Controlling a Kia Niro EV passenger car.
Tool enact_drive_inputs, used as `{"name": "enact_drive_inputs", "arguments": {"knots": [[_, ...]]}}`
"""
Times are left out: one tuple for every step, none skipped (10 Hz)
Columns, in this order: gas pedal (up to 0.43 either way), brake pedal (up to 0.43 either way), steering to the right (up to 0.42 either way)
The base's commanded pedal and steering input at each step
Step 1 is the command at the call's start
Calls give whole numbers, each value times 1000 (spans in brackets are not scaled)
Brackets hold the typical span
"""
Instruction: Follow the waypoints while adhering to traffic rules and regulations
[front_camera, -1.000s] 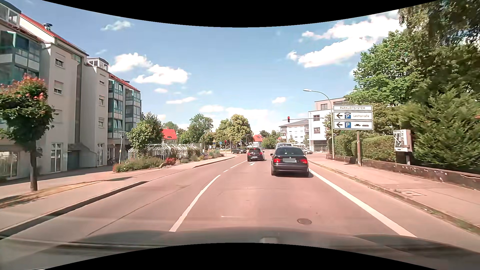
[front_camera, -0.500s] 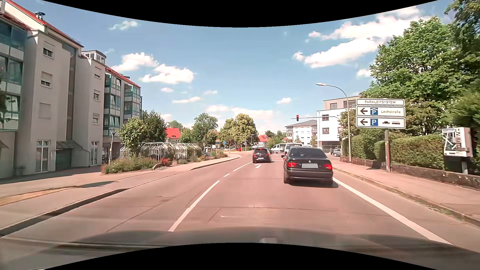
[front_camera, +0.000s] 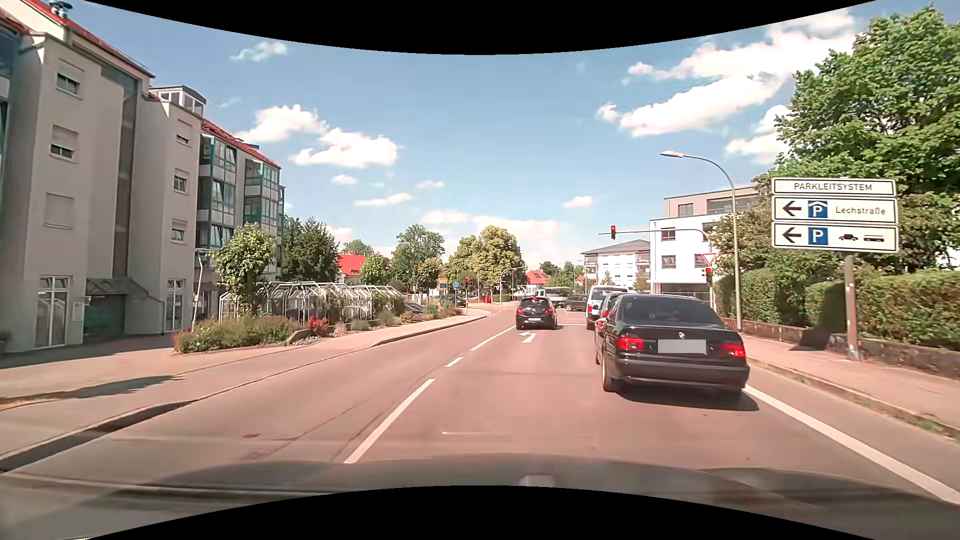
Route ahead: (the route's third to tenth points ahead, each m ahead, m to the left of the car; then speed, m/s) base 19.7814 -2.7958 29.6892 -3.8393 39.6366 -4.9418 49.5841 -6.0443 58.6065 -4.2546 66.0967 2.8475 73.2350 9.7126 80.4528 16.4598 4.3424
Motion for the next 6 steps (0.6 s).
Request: {"name": "enact_drive_inputs", "arguments": {"knots": [[0, 0, -19], [0, 0, -17], [0, 0, -16], [0, 0, -13], [0, 0, -9], [0, 0, -3]]}}
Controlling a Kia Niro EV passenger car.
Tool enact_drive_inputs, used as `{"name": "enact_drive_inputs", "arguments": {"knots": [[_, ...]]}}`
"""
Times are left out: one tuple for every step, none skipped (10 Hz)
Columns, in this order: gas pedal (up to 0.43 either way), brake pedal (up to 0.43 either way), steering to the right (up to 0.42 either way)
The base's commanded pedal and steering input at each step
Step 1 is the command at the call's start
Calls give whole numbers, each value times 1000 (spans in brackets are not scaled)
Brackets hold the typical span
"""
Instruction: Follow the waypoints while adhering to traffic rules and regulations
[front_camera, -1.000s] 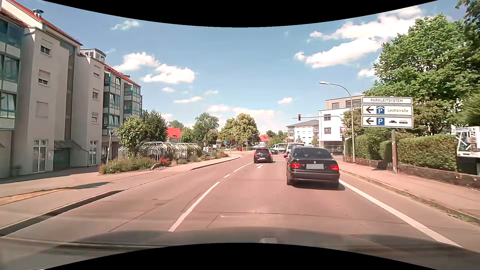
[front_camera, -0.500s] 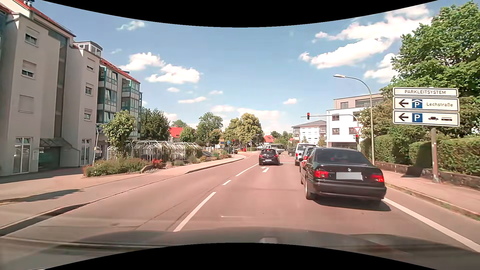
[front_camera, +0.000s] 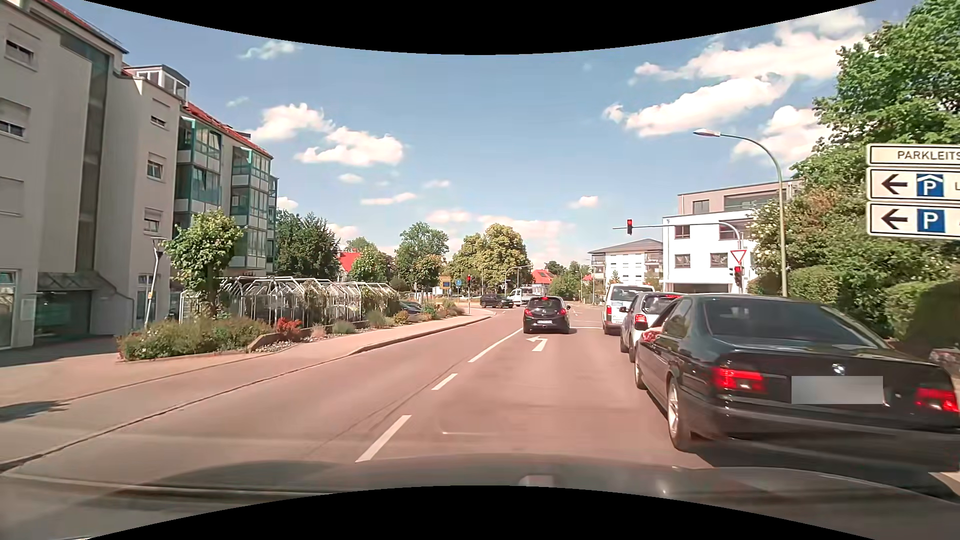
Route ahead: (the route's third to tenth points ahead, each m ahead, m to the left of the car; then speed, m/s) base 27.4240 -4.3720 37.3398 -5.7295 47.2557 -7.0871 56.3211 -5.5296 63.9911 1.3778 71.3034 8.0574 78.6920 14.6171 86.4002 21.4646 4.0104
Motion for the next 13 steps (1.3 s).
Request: {"name": "enact_drive_inputs", "arguments": {"knots": [[0, 0, 2], [0, 0, 6], [0, 0, 15], [0, 0, 24], [0, 0, 32], [0, 0, 39], [0, 0, 48], [0, 0, 53], [0, 0, 57], [0, 0, 61], [0, 0, 66], [0, 0, 69], [0, 6, 73]]}}
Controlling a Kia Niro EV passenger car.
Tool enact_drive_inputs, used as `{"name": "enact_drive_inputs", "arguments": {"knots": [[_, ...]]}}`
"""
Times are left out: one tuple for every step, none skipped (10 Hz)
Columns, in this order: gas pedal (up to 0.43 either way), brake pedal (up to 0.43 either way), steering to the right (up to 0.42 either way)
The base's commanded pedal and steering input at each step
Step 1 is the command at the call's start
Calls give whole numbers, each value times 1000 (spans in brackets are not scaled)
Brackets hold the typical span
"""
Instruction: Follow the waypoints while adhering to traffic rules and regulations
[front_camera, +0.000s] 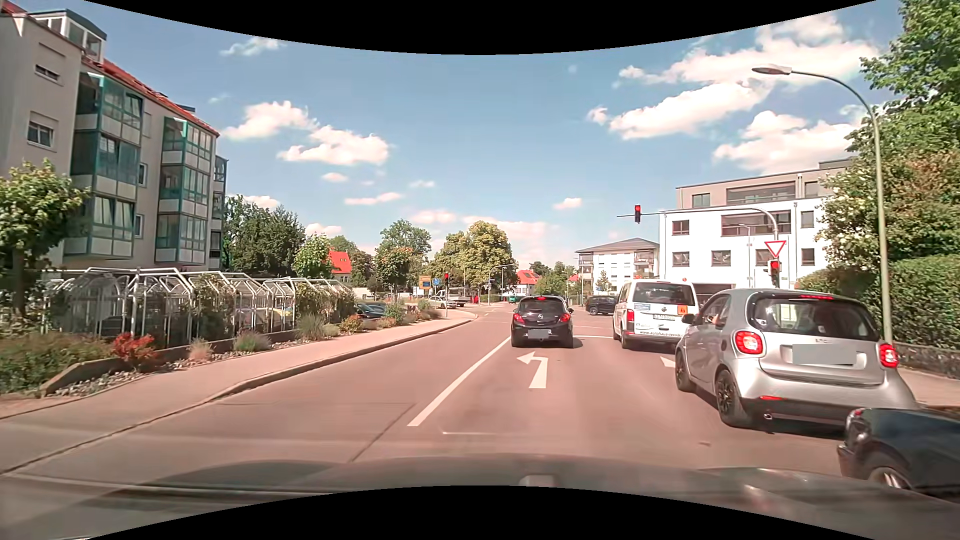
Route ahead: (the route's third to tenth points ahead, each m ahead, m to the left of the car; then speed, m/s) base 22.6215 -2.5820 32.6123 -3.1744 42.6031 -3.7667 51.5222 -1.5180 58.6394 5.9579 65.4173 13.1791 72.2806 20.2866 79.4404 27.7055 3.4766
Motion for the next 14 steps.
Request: {"name": "enact_drive_inputs", "arguments": {"knots": [[0, 37, 75], [0, 134, 77], [0, 171, 78], [0, 171, 76], [0, 177, 74], [0, 171, 73], [0, 171, 73], [0, 171, 72], [0, 177, 72], [0, 183, 70], [0, 189, 68], [0, 195, 67], [0, 195, 66], [0, 195, 65]]}}
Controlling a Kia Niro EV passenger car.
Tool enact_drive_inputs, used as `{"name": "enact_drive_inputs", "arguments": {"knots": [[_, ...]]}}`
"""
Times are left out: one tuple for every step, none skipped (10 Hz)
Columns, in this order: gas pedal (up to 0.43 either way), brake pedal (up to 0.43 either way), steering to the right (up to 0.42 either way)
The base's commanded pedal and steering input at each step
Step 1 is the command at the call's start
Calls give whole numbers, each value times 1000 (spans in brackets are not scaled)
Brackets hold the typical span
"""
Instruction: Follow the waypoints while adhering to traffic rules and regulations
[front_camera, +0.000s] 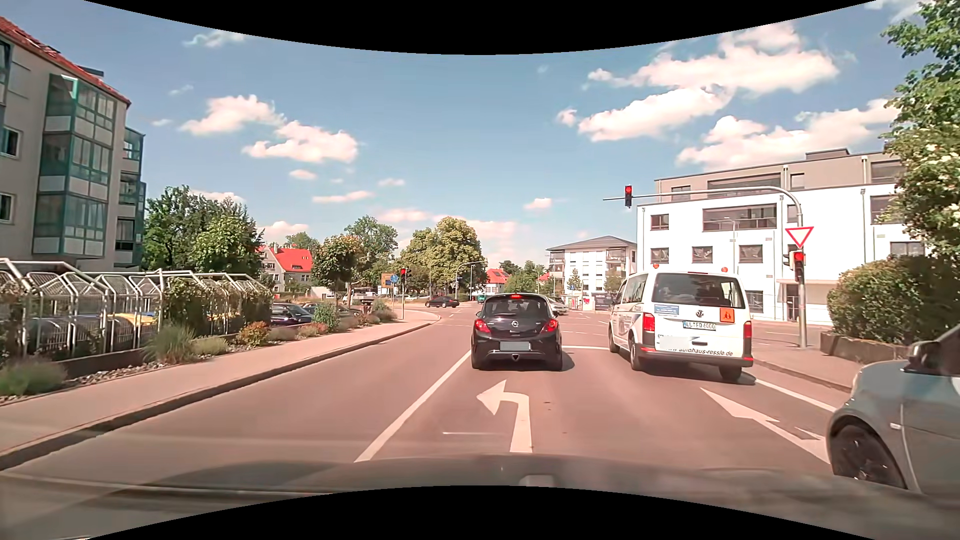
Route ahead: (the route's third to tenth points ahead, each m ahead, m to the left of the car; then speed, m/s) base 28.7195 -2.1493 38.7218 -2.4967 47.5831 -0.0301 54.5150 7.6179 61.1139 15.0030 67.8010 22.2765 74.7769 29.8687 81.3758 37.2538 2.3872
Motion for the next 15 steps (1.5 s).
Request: {"name": "enact_drive_inputs", "arguments": {"knots": [[0, 195, 63], [0, 195, 62], [0, 195, 61], [0, 195, 59], [0, 201, 57], [0, 201, 53], [0, 201, 49], [0, 201, 47], [0, 201, 45], [0, 201, 43], [0, 201, 40], [0, 201, 39], [0, 207, 38], [0, 207, 36], [0, 207, 33]]}}
